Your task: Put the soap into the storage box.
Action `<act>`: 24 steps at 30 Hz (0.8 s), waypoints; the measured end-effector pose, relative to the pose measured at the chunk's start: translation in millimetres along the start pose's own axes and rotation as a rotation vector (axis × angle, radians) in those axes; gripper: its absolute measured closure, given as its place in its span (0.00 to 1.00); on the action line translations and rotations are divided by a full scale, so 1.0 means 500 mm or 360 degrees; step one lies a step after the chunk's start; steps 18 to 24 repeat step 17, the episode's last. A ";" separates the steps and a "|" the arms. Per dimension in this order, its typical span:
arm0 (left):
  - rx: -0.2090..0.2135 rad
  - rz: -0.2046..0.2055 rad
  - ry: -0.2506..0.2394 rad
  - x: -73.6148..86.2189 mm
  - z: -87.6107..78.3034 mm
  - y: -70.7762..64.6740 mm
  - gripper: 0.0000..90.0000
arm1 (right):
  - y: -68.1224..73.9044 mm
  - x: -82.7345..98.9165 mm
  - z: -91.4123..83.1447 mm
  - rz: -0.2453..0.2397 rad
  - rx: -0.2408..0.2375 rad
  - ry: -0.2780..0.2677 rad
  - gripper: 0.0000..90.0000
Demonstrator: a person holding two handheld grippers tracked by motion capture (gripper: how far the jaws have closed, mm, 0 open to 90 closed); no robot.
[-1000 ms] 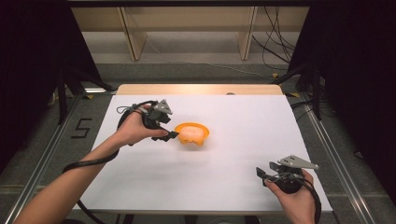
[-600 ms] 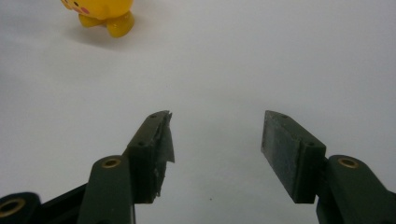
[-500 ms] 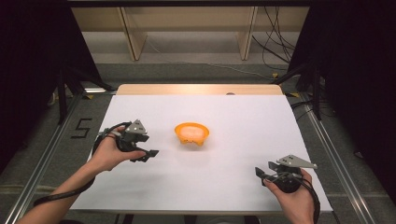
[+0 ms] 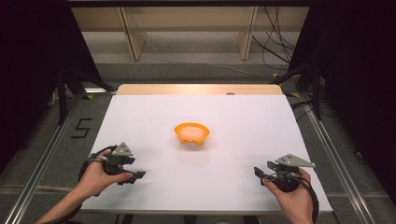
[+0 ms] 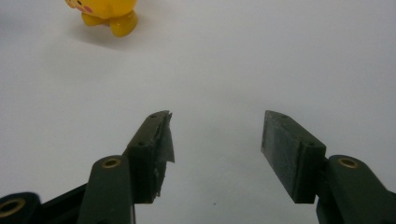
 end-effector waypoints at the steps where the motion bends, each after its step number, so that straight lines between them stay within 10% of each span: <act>1: -0.0018 -0.0005 0.0025 0.012 -0.003 0.004 0.33 | 0.001 0.001 0.000 0.0010 -0.0007 0.0012 0.48; 8: -0.0047 -0.0186 -0.0125 0.044 -0.018 0.008 0.33 | 0.006 -0.001 0.004 0.0007 -0.0029 0.0016 0.48; 24: -0.0089 -0.0179 -0.0112 0.050 -0.018 0.017 0.33 | 0.004 0.002 0.007 0.0023 -0.0043 0.0032 0.48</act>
Point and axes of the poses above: each handheld gripper's, and its own axes: z roughly forward along the jaws, x roughly out of its underside, y roughly to its left, the point moved 8 cm from there along z, roughly forward along the jaws, and after that the axes turned 2 degrees about -y, right-handed, at the moved point
